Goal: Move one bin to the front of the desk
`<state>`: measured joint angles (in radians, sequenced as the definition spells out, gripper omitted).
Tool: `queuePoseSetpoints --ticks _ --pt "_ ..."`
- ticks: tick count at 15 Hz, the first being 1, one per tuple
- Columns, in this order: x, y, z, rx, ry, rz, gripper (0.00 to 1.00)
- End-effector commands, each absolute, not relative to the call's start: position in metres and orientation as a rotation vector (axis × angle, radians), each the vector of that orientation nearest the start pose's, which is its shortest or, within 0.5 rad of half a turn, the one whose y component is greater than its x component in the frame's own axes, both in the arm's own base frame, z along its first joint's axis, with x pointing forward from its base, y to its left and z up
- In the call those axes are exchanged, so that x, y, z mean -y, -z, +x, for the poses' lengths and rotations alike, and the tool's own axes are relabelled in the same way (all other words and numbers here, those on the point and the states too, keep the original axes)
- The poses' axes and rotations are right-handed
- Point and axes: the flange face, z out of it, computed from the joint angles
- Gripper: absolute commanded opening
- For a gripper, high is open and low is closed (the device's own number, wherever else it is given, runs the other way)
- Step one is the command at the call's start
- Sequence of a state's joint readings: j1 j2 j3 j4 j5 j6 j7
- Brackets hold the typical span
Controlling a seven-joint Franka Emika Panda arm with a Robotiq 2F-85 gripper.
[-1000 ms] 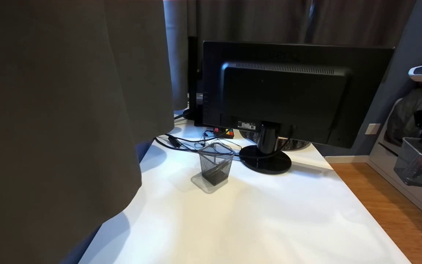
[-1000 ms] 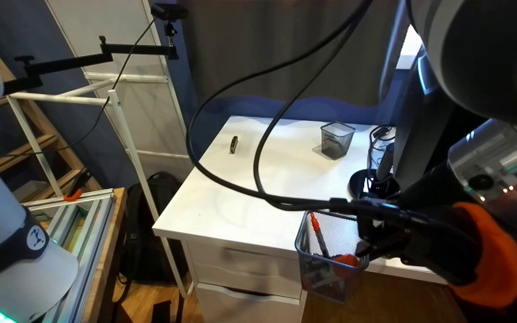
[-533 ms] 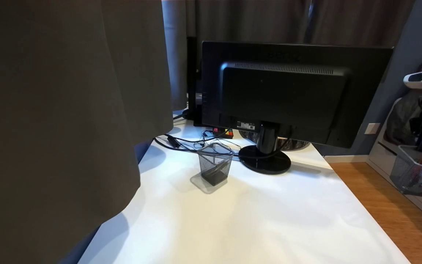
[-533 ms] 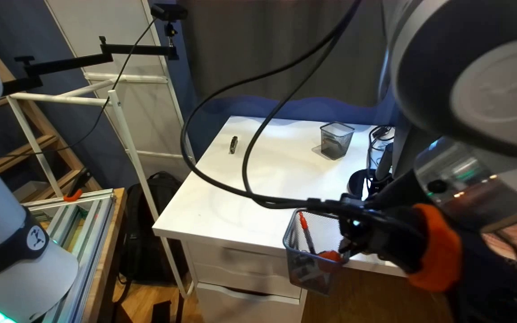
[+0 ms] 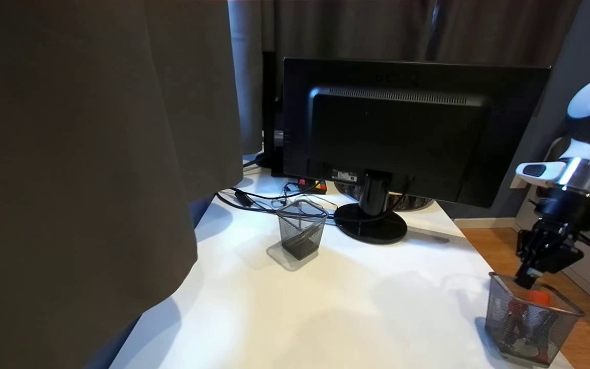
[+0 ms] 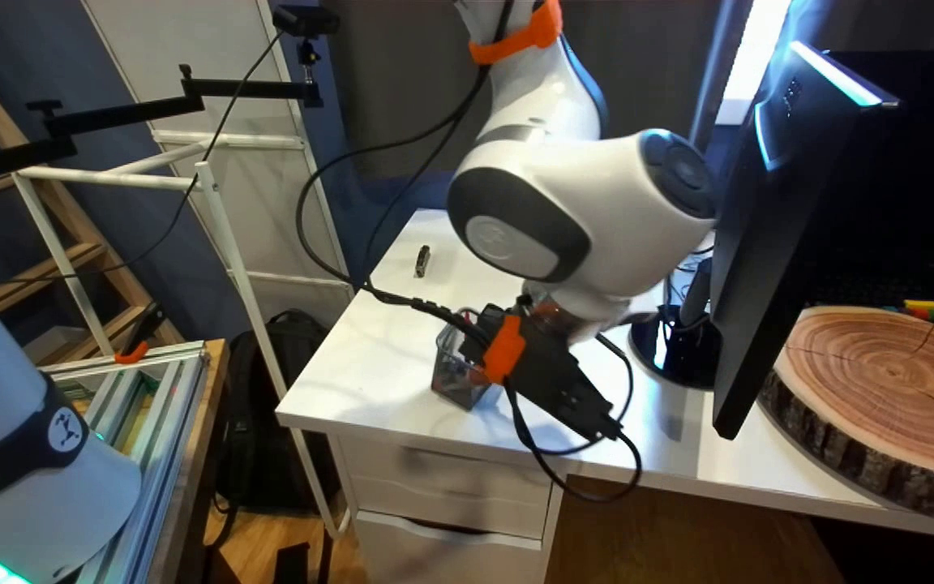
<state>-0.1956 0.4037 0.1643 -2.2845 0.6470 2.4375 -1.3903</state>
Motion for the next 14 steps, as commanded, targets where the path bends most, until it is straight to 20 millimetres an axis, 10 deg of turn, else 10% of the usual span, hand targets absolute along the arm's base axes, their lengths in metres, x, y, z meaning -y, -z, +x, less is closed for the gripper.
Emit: queuePoseSetpoints --ticks 1,4,14 --pt "-0.013 -0.158 0.498 1.026 0.146 -2.457 0.07" --pt "-0.05 -0.159 0.487 1.044 0.178 -2.46 0.07" --pt "-0.063 -0.217 0.473 1.186 0.241 -2.512 0.02"
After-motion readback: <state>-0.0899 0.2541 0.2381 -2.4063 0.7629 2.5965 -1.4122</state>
